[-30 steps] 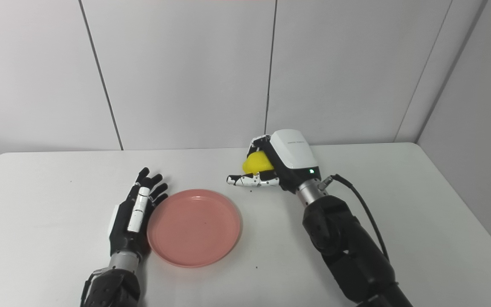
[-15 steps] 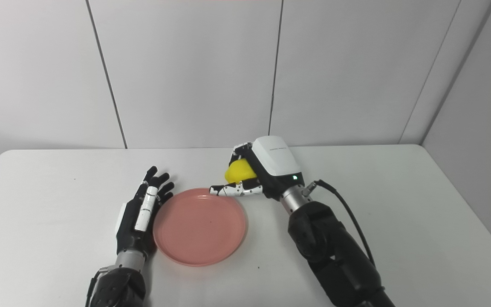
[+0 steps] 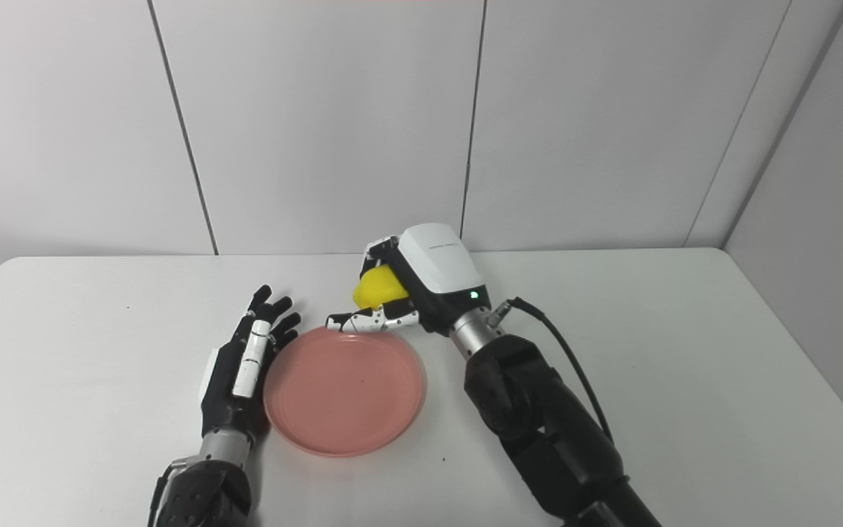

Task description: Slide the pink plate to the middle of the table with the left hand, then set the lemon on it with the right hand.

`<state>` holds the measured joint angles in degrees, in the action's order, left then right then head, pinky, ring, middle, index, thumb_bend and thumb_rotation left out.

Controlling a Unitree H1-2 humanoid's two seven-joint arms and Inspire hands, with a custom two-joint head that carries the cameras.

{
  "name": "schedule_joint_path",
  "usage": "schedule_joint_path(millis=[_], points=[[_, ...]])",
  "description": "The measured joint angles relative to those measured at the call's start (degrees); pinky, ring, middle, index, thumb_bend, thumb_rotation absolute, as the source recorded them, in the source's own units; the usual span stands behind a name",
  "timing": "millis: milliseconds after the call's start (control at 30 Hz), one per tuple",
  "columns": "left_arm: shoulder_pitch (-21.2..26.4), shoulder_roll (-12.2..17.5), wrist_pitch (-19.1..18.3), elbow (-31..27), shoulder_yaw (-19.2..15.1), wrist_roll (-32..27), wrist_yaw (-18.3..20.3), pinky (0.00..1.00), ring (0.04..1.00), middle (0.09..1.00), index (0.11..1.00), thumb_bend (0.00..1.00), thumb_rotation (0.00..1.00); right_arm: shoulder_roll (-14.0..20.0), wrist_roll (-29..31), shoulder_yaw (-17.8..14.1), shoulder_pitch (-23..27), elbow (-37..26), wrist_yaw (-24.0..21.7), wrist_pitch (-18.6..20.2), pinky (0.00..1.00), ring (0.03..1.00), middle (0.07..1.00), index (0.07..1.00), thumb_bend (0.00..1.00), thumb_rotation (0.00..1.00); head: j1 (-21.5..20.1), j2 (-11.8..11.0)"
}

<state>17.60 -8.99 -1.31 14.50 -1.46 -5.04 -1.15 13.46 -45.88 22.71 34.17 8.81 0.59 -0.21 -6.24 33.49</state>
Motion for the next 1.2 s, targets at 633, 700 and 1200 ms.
schedule_joint_path(millis=[633, 700, 1200], points=[[0.1, -0.1, 1.3, 0.8, 0.0, 0.6, -0.1, 0.85, 0.856, 0.874, 0.909, 0.73, 0.88, -3.2, -2.4, 4.4, 0.7, 10.9, 2.5, -0.9, 0.14, 0.191, 0.251, 0.276, 0.6, 0.55, 0.5, -0.3], [0.1, -0.1, 1.7, 1.0, 0.1, 1.1, -0.1, 0.84, 0.851, 0.868, 0.905, 0.75, 0.91, -3.4, -2.4, 4.5, 0.8, 12.0, 2.9, -2.0, 0.14, 0.198, 0.256, 0.28, 0.6, 0.55, 0.5, -0.3], [1.2, -0.1, 3.4, 3.1, -0.4, 1.6, -0.2, 0.85, 0.842, 0.856, 0.873, 0.77, 0.97, -3.6, -4.4, 5.7, 1.8, 16.6, 4.6, -2.4, 0.16, 0.215, 0.273, 0.29, 0.61, 0.64, 0.4, -0.9]])
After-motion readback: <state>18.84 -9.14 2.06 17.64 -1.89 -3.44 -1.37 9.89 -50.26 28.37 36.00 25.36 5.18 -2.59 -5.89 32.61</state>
